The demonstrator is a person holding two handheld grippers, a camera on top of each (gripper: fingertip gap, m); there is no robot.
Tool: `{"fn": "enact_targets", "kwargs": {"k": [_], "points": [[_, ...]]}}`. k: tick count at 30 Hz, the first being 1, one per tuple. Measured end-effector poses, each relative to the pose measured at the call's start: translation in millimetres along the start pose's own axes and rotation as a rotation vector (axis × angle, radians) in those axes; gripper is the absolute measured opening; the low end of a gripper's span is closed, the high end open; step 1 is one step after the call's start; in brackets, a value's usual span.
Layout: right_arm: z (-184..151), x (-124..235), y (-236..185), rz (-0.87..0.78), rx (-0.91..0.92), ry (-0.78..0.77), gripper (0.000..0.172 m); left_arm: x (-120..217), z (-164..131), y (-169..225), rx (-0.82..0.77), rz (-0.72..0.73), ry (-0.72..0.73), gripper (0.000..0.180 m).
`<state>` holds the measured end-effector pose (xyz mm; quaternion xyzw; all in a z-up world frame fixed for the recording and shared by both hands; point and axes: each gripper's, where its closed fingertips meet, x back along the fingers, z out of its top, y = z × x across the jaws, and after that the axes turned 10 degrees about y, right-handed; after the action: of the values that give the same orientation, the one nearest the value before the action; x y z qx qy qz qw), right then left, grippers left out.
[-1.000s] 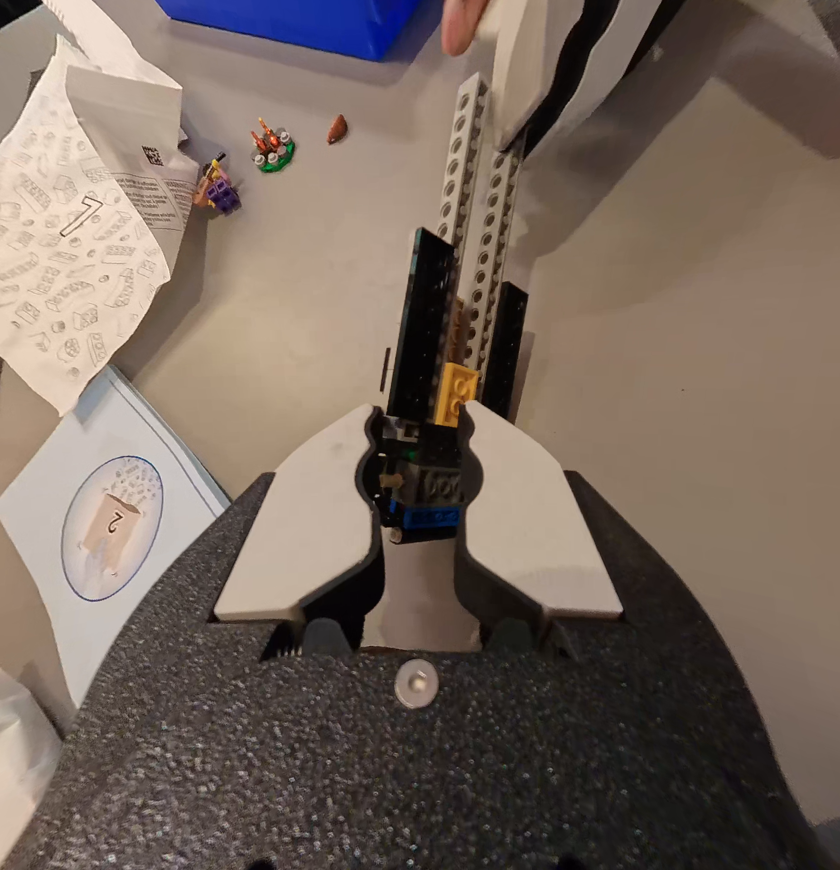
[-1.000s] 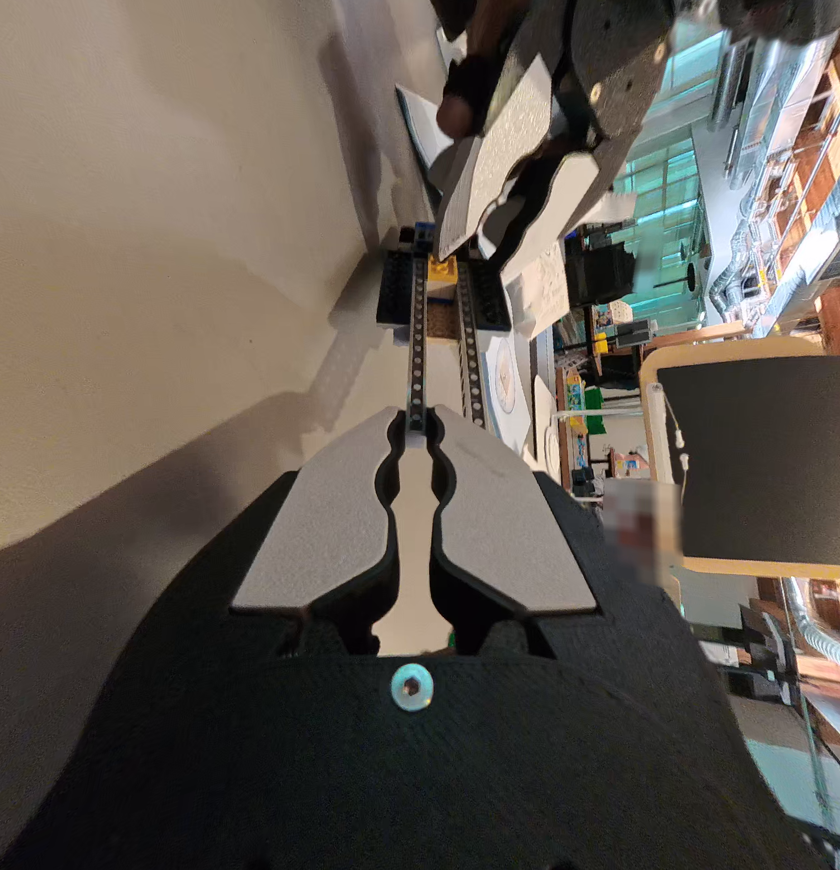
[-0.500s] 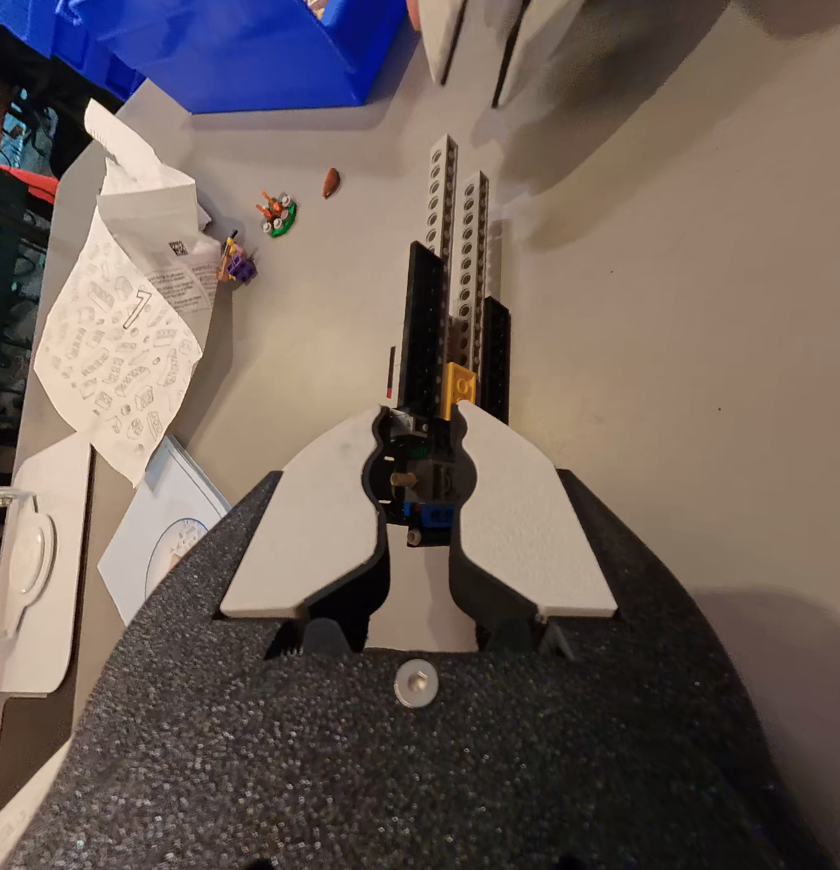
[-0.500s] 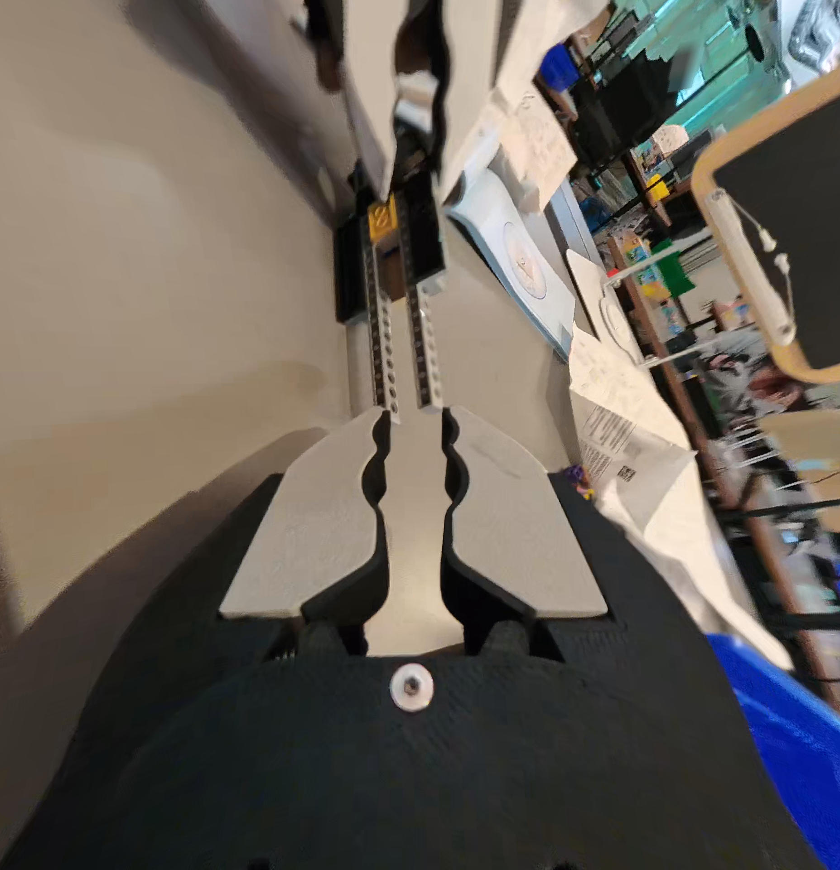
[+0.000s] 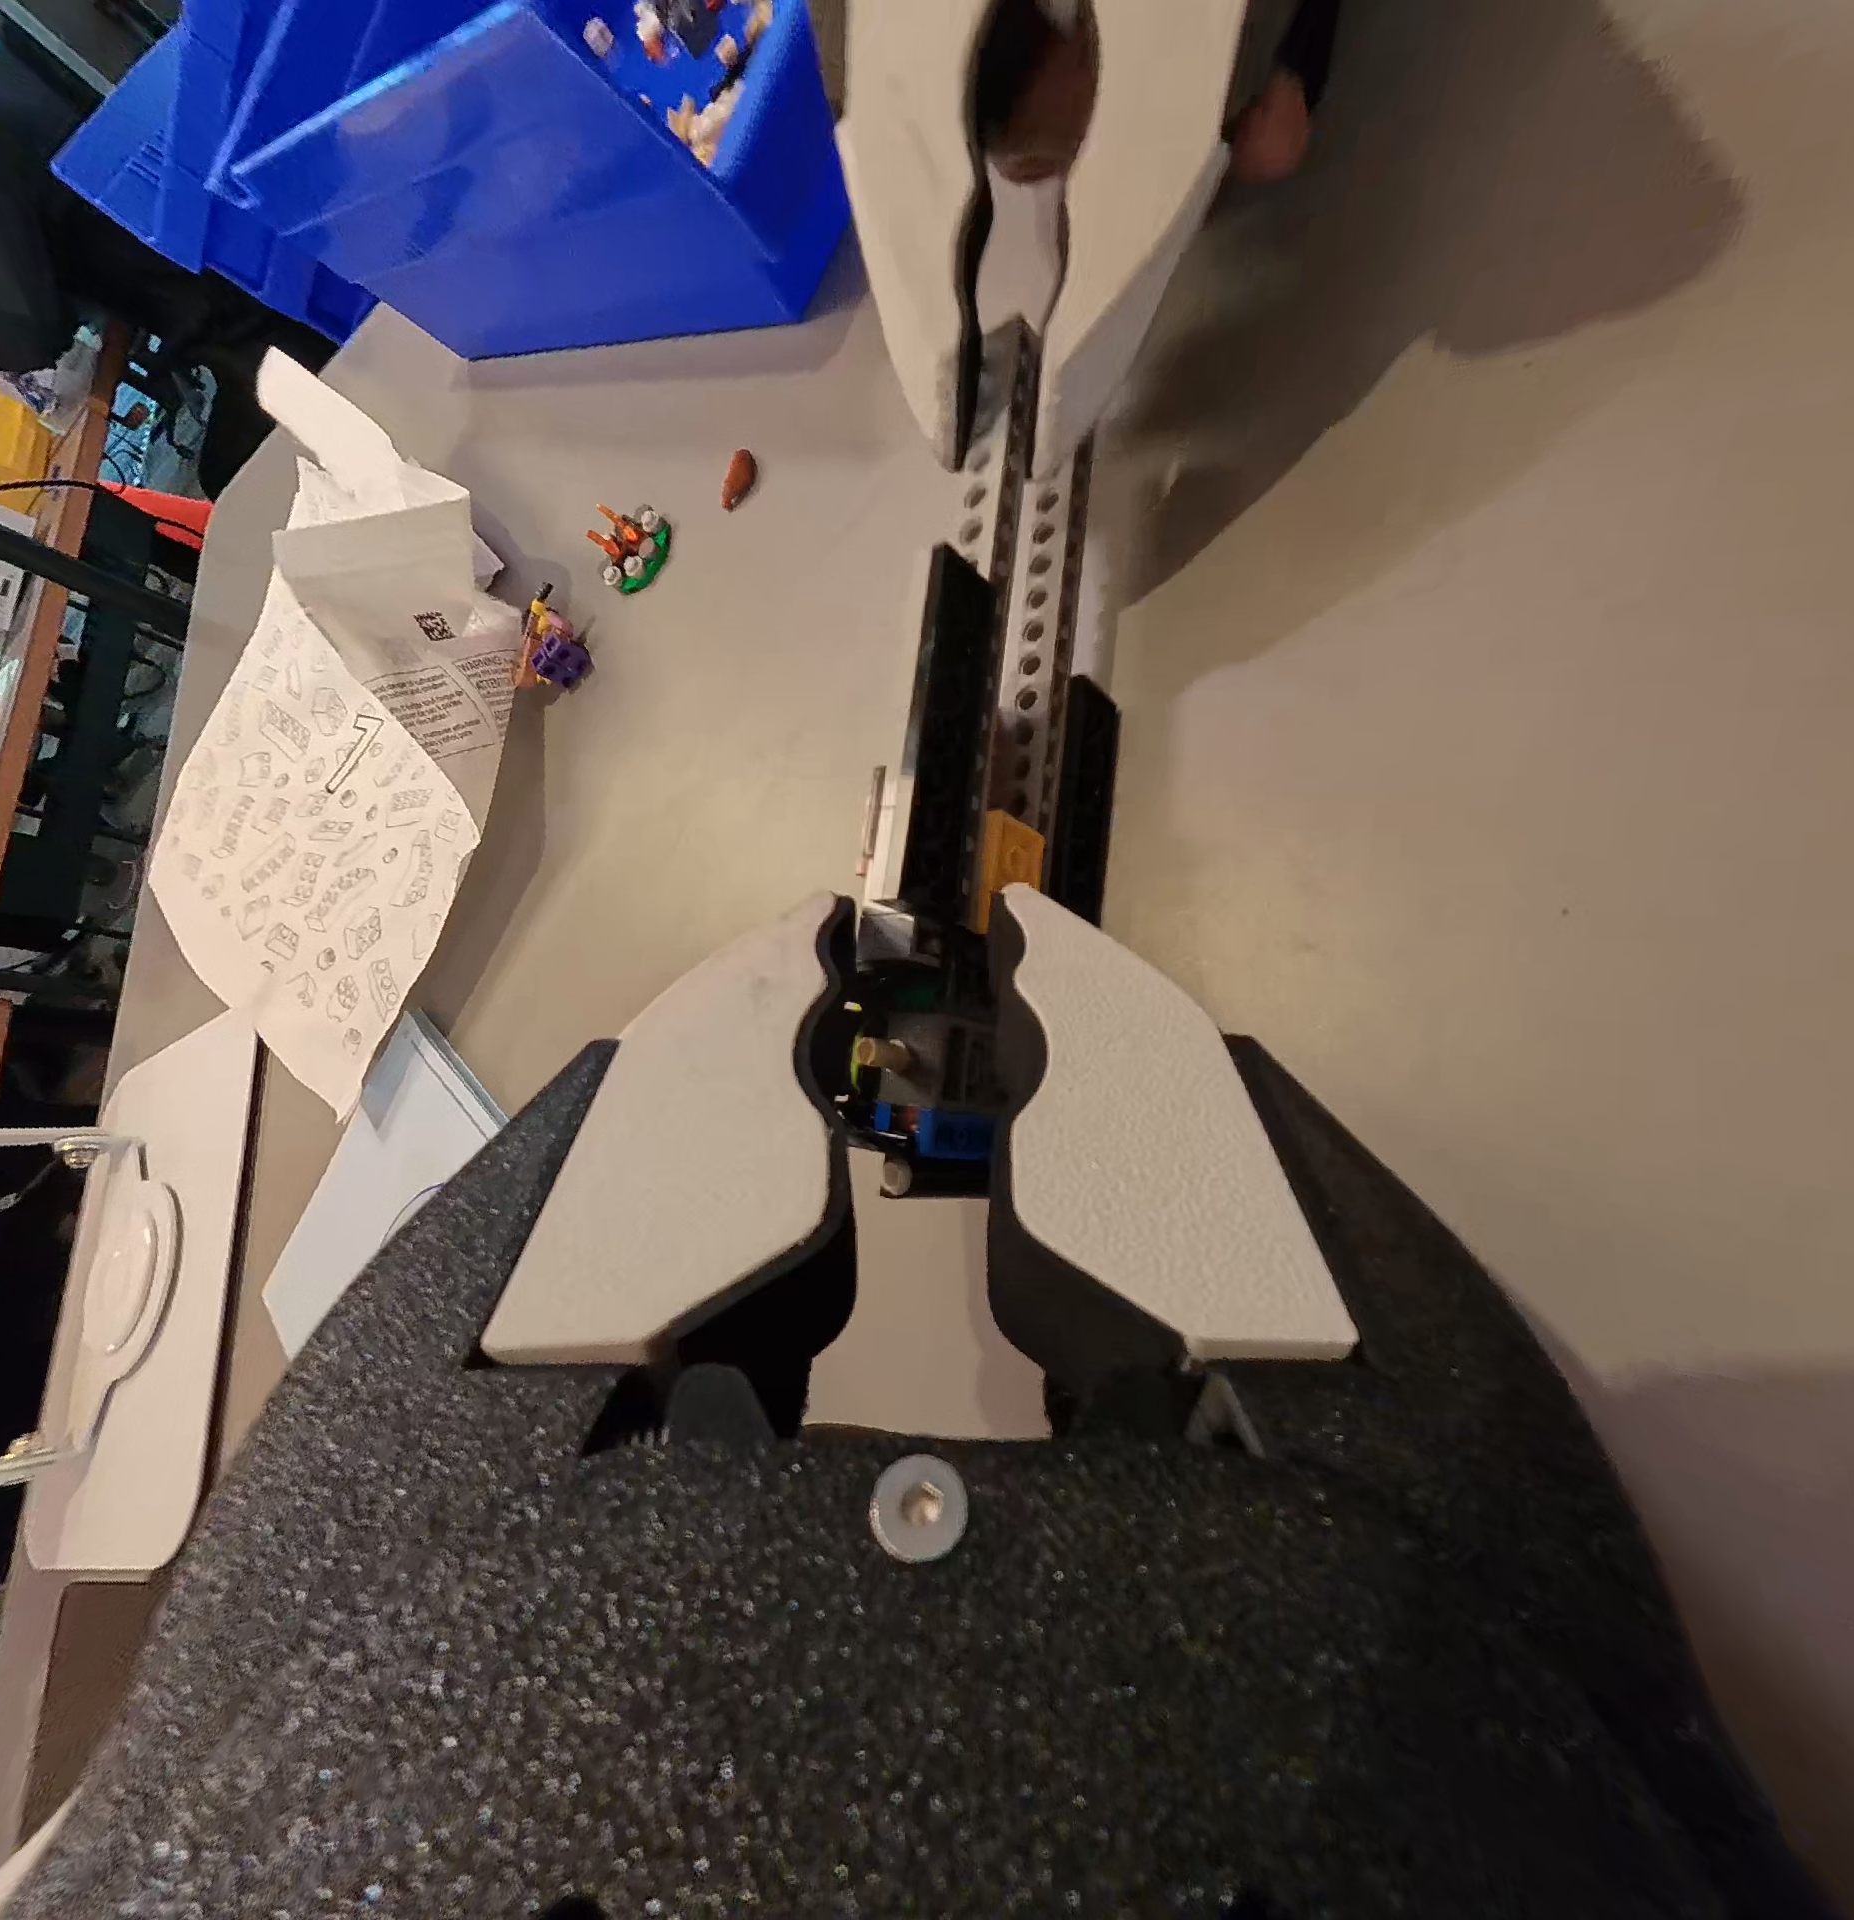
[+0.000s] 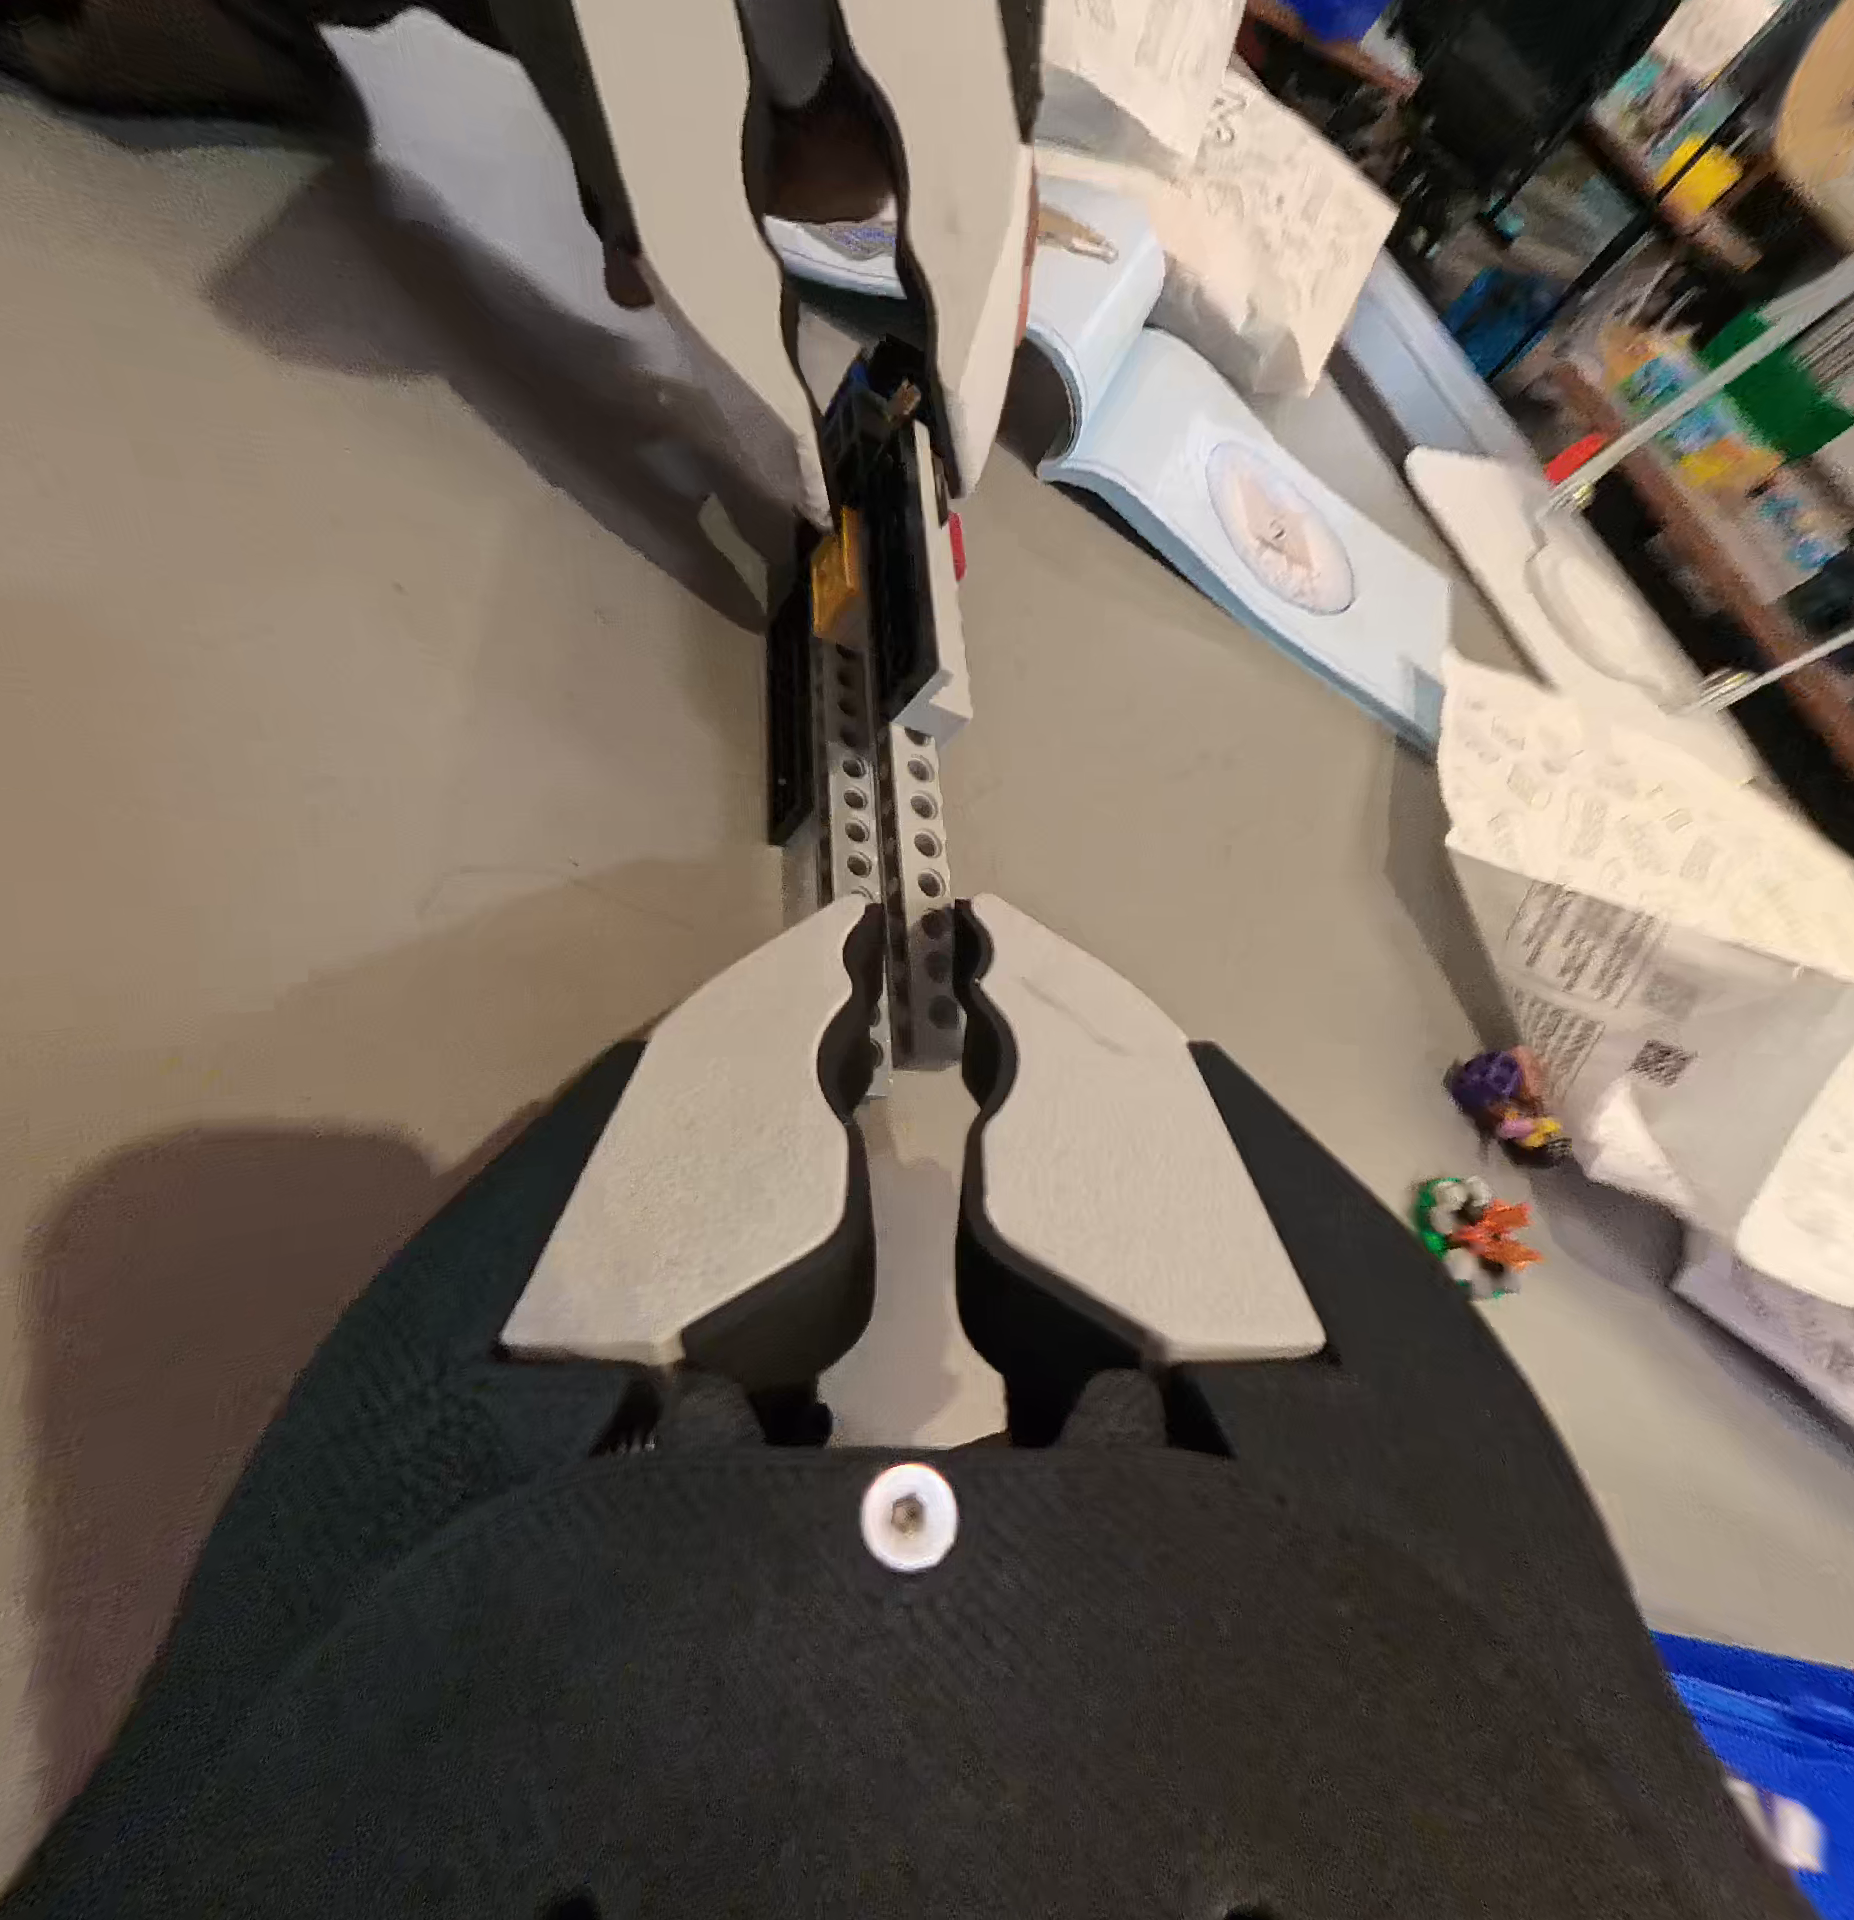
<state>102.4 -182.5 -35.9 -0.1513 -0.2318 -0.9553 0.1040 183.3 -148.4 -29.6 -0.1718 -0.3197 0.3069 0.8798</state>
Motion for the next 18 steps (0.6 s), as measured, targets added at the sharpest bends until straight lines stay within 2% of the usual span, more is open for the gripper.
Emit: {"fn": "enact_targets", "kwargs": {"k": [4, 10, 15, 18], "points": [[5, 1, 1, -0.058, 0.320, 0.025, 0.012, 15, 17, -3, 0.124, -0.021, 0.126, 0.034], [7, 0, -5, -0.070, 0.627, 0.077, 0.013, 18, 5, 3, 0.259, -0.091, 0.098, 0.046], [-3, -2, -11, -0.024, 0.680, 0.040, 0.018, 12, -5, 23, 0.336, -0.202, 0.033, 0.050], [-11, -3, -15, 0.009, 0.655, -0.002, 0.021, 9, -9, 26, 0.355, -0.215, 0.012, 0.051]]}}
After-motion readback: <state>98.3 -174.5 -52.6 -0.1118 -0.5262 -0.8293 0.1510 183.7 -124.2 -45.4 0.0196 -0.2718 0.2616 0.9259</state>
